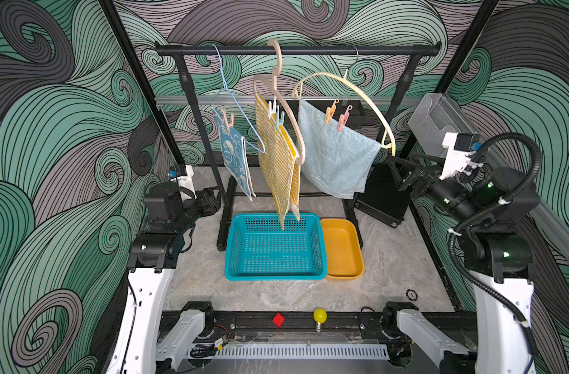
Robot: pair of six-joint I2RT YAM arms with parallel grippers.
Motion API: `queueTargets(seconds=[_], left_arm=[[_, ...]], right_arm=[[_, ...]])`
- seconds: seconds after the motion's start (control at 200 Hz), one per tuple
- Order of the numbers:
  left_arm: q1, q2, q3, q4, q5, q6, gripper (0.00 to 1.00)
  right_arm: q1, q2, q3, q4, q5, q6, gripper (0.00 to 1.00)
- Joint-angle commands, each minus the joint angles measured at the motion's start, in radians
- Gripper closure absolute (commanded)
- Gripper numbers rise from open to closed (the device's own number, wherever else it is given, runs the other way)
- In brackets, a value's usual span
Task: Remove the clothespins securing towels to the hanger
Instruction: Pick up the hanger from the clothesline.
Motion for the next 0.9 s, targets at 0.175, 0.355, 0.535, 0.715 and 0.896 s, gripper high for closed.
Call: queueTargets(seconds=[0.175, 0.355, 0.535, 0.715, 0.896], left_arm=[[-0.006, 0.011, 0.094, -0.06, 0.036, 0.04, 0.39], [-0.006, 0.019, 0.122, -0.064, 0.058, 0.042, 0.39], [-0.006, 0.014, 0.125, -0.062, 0.061, 0.041, 0.39], [-0.006, 0.008, 0.118, -0.064, 0.053, 0.043, 0.39], [-0.006, 0.007, 0.111, -0.07, 0.048, 0.046, 0.39]], right_arm=[[0.006, 0.2, 0.223, -0.062, -0.074, 0.013, 0.14], [0.006, 0.273, 0.306, -0.095, -0.082, -0.011, 0.28], [0.006, 0.321, 0.358, -0.137, -0.086, -0.037, 0.4], [0.006, 0.348, 0.374, -0.146, -0.106, -0.042, 0.46], [0.007, 0.36, 0.369, -0.15, -0.118, -0.044, 0.52]])
